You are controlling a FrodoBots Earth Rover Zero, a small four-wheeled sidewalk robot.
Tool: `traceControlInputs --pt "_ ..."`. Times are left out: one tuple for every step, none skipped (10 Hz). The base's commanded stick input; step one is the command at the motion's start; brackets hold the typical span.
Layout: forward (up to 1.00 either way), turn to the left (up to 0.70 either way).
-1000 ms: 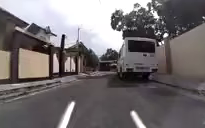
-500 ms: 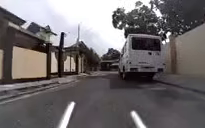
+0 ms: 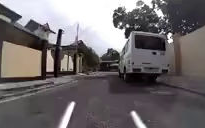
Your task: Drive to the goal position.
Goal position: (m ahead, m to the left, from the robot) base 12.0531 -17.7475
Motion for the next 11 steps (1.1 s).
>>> traceControlInputs --pt "0.85 0.00" --pt "0.85 0.00" --pt "0.85 -0.03" --pt "0.85 -0.17" --pt "0.85 -0.34" --pt "0.85 -0.34" --pt "0.85 -0.34" --pt "0.85 -0.34" --pt "0.85 -0.34" --pt "0.85 -0.30" --pt "0.85 -0.15"
